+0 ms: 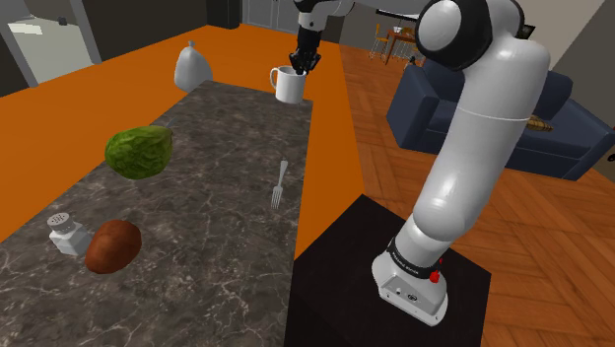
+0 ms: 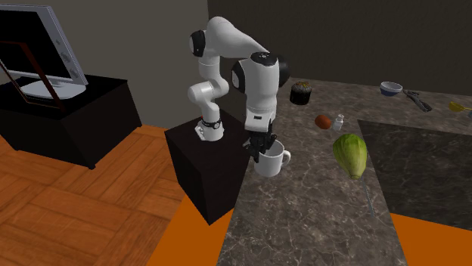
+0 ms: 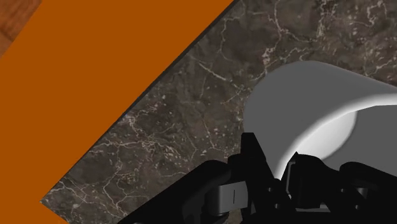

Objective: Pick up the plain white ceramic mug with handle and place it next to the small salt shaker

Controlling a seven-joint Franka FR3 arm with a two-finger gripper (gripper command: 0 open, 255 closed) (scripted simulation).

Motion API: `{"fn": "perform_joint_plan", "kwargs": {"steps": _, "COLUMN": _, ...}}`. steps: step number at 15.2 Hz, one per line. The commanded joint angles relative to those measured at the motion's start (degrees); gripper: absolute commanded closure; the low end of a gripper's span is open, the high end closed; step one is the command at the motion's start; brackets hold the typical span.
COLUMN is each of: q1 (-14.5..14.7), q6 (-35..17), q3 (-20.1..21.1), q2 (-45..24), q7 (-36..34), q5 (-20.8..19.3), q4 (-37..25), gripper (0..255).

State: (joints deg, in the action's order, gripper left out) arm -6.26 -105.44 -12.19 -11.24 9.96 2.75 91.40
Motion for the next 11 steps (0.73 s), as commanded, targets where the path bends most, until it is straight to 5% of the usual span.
{"fn": "perform_joint_plan", "kwargs": {"steps": 1, "q1": 1.54, "q6": -0.37, "q3": 0.86, "q2": 1.44, "q7": -2.46, "q5": -0.58, "q4": 1.72, "gripper": 255}}
{"fn": "perform_joint_plan", "kwargs": {"steps": 11, "q1": 9.14, "q6": -1.85, "q3": 6.35, "q2": 6.65, "q7": -15.91, "q5": -2.81, "q4": 8.27, "gripper": 255}}
